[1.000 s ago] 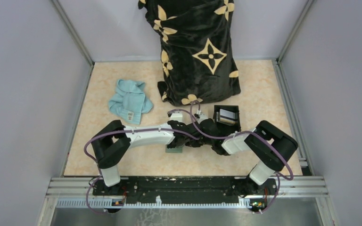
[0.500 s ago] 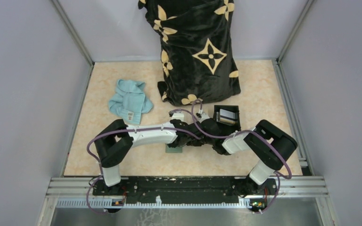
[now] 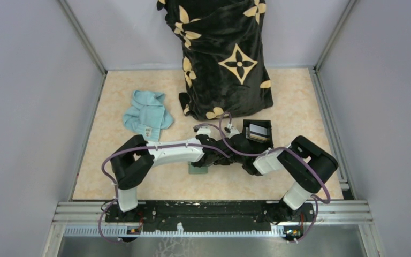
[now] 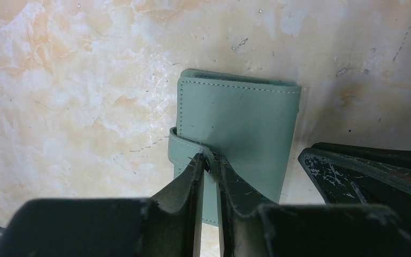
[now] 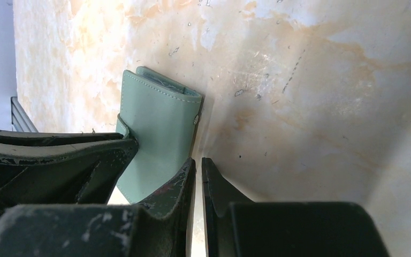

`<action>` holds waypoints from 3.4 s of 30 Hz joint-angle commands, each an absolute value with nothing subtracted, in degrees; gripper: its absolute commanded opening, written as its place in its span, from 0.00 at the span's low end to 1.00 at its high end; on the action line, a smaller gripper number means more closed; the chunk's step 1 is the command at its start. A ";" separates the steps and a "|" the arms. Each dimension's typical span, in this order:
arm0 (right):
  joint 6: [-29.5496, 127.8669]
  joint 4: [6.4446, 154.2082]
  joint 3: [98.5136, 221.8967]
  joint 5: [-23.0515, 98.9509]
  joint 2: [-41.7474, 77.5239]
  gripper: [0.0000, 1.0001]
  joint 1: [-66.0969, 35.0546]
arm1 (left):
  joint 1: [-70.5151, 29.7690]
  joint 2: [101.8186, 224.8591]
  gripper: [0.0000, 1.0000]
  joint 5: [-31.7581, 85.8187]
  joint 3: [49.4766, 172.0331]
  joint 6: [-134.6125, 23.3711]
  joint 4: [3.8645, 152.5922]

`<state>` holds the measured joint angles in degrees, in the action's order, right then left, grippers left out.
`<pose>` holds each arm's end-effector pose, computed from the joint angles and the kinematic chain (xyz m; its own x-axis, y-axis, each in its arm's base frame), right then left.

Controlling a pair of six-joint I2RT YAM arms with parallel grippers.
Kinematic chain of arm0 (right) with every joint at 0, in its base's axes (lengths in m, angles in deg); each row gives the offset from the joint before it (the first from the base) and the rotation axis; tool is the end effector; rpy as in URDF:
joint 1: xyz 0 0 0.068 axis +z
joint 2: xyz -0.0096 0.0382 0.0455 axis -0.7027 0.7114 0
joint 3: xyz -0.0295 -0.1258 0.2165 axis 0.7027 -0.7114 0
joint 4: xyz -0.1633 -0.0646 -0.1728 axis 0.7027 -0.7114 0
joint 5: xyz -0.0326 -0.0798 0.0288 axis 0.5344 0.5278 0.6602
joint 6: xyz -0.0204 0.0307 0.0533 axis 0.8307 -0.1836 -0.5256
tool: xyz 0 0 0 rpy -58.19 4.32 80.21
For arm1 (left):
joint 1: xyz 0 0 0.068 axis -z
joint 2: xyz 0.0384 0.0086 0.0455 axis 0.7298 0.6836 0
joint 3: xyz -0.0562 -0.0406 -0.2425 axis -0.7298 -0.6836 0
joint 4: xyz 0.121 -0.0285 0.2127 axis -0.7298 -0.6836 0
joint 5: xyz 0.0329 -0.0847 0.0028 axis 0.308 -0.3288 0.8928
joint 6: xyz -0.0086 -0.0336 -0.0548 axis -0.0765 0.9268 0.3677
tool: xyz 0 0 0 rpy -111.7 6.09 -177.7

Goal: Put the credit cards into the card holder
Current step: Close the card holder at the center of the board.

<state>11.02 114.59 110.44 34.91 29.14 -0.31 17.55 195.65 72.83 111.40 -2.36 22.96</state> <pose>0.1938 0.2027 0.1031 -0.8381 0.1518 -0.5239 -0.2911 0.6878 0.6650 0.1659 -0.2750 0.1489 -0.8228 0.0567 -0.5655 -0.0901 0.9694 0.2284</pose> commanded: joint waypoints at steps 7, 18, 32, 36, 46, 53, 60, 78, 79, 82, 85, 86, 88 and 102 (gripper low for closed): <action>13.08 114.10 110.98 35.02 29.81 0.10 3.25 | 19.63 199.77 0.20 74.15 116.96 -1.04 27.65; 13.07 114.79 110.31 34.80 30.21 0.10 2.83 | 19.74 201.60 0.20 73.18 119.12 -1.46 27.71; 12.80 116.06 109.56 34.17 30.96 0.11 2.37 | 19.73 203.06 0.22 73.08 120.52 -1.64 28.78; 12.82 116.21 109.38 34.23 30.95 0.11 2.30 | 19.74 202.94 0.21 73.13 120.50 -1.24 28.76; 12.64 116.25 109.49 34.24 30.96 0.11 2.26 | 19.74 202.70 0.20 73.86 120.93 -1.07 28.80; 12.69 115.84 109.79 34.09 33.24 0.11 2.20 | 19.81 203.40 0.19 74.05 121.96 -1.32 28.89; 12.73 115.93 110.12 33.84 33.75 0.10 2.20 | 19.80 203.75 0.17 74.04 122.79 -2.01 29.43; 12.91 115.28 110.09 33.85 33.45 0.10 1.93 | 19.70 206.43 0.13 72.46 123.31 -3.15 31.09; 12.91 115.29 110.10 33.83 33.49 0.10 1.96 | 19.71 206.64 0.13 72.26 123.31 -3.13 31.26; 12.91 115.29 109.99 33.95 33.51 0.10 1.92 | 19.77 207.29 0.13 71.96 123.55 -3.29 31.28; 12.91 115.35 109.67 34.17 33.53 0.10 1.85 | 19.74 207.46 0.13 72.09 123.44 -3.28 31.30; 12.91 115.44 109.56 34.11 33.53 0.10 1.89 | 19.75 207.42 0.13 72.00 123.07 -3.36 33.05; 12.90 115.62 109.38 34.17 33.73 0.10 1.85 | 19.80 206.63 0.13 71.24 121.34 -4.84 36.12; 12.09 116.26 108.01 35.00 34.55 0.10 1.67 | 19.83 210.76 0.09 66.02 123.99 -11.78 38.61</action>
